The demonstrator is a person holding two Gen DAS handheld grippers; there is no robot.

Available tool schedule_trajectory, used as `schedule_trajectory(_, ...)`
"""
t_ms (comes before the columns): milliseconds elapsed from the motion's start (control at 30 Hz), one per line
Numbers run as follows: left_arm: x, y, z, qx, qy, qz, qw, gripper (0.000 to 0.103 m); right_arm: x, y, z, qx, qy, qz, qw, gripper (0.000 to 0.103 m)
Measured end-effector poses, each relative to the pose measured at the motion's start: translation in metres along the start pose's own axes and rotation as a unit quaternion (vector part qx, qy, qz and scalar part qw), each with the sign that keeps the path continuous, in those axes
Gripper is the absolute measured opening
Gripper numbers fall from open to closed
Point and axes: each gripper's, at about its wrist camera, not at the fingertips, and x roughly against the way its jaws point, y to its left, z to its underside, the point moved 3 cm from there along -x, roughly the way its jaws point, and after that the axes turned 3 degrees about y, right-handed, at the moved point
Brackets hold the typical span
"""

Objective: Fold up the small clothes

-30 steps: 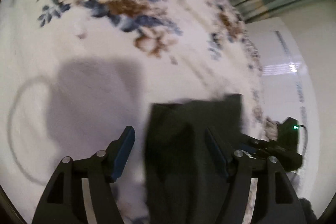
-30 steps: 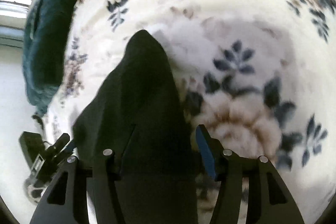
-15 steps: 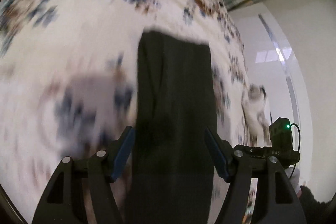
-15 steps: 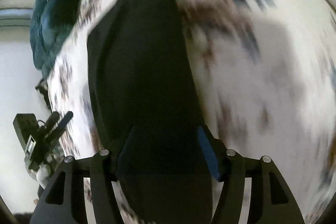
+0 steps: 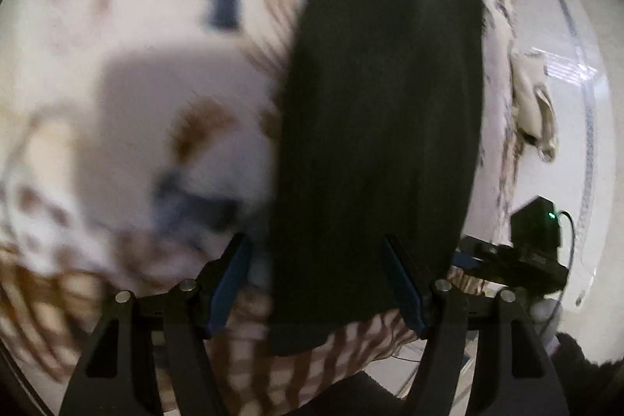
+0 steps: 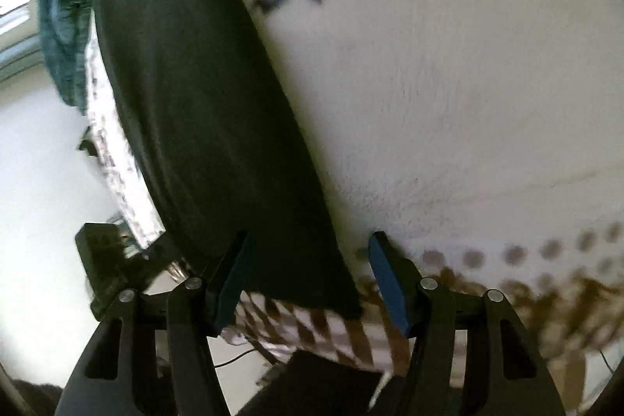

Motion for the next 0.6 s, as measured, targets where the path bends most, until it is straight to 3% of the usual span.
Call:
schedule_trajectory(100, -0.007, -0.014, 0.005, -0.012, -0.016, -0.005, 0.9998, 0.063, -0.012, -0.008, 0.006, -0.001, -0.016, -0.037, 0.999, 0.063)
schedule_trajectory(133, -0.007, -0.018, 0.005, -0.012, -0.022, -0.012, 0.9996, 0.056, -0.015, -0.008, 0.008, -0.005, -0.020, -0.047, 0.999, 0.063)
schedule_trajectory(167, -0.008, -0.020, 0.007, -0.012, -0.024, -0.008, 0.9996, 0.024, -0.017, -0.008, 0.012, -0.009, -0.024, -0.062, 0.998, 0.063)
schedule_trajectory(200, -0.008, -0.019, 0.009, -0.008, -0.025, -0.006, 0.9996, 0.008, -0.018, -0.009, 0.015, -0.011, -0.025, -0.065, 0.998, 0.055)
schedule_trajectory(233, -0.007, -0.020, 0.011, -0.003, -0.029, -0.004, 0.9996, 0.008, -0.019, -0.007, 0.019, -0.013, -0.028, -0.065, 0.997, 0.043)
schedule_trajectory(267, -0.004, -0.020, 0.013, 0.001, -0.033, 0.006, 0.9994, 0.008, -0.019, -0.006, 0.022, -0.015, -0.028, -0.064, 0.997, 0.012)
schedule_trajectory(433, 0.030, -0.022, 0.016, 0.026, -0.060, 0.039, 0.9971, 0.007, 0.006, 0.008, 0.041, -0.011, -0.051, -0.086, 0.995, 0.012)
schedule_trajectory(600, 0.078, -0.058, -0.003, 0.000, -0.099, 0.060, 0.9933, 0.007, 0.055, 0.053, 0.046, 0.038, -0.083, -0.108, 0.990, 0.011)
